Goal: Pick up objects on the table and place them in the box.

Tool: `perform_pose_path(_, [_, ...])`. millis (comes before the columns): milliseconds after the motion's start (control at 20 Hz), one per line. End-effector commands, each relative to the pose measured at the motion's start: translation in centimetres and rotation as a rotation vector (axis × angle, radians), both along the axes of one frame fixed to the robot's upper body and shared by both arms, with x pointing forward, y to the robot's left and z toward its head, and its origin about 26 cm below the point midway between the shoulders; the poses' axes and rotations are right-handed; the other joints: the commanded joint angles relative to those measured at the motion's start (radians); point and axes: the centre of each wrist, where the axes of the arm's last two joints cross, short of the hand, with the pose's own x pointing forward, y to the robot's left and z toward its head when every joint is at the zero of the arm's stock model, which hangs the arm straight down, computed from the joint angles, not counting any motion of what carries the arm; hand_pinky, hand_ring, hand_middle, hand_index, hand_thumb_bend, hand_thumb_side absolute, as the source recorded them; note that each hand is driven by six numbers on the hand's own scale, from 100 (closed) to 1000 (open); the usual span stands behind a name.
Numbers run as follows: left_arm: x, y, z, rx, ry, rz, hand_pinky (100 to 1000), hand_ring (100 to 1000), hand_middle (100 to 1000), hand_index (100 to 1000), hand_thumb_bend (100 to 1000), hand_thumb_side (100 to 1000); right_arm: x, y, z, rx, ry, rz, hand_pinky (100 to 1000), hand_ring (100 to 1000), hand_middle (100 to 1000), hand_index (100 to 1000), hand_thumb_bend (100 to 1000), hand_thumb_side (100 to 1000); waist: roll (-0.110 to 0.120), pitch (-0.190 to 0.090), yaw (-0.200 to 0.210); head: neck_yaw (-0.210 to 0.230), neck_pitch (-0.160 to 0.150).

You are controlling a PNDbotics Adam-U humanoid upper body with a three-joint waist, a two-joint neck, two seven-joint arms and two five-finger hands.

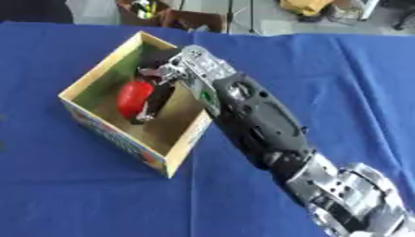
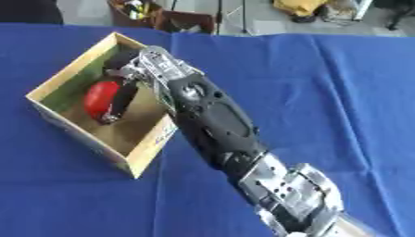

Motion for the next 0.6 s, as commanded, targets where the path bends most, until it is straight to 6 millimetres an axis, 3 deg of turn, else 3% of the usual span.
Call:
perform_pose_path(50, [-0.2, 0.0, 0.7, 0.006, -0.025, -0.007, 282, 544, 599, 729, 100, 948, -0.1, 0.3, 1.3, -0.017, -0.033, 0.011, 605, 748, 757, 810, 558, 624, 0.008, -0.018, 0.0, 0.002, -0.004])
perform_pose_path(100, [-0.2, 0.0, 0.6, 0.006, -0.024, -0.006, 282, 544, 599, 729, 100, 948, -0.1, 0.2, 1.3, -0.027, -0.026, 0.01, 654, 787, 800, 854, 732, 612, 0.008, -0.018, 0.0, 0.002, -0.005])
perform_pose_path(250, [-0.2, 0.0, 0.6, 0.006, -0.021, -0.006, 281, 544, 599, 729, 100, 947, -0.2, 0.2, 1.7, -0.047, -0.015, 0.009, 716, 828, 843, 897, 831, 638, 0.01, -0.019, -0.002, 0.002, -0.004])
perform_pose_path(600, [-0.3, 0.1, 0.5, 0.007, -0.015, -0.004, 281, 545, 599, 729, 100, 947, -0.7, -0.1, 3.1, -0.011, -0.026, 0.003, 697, 805, 838, 903, 850, 633, 0.015, -0.026, -0.008, 0.004, -0.002])
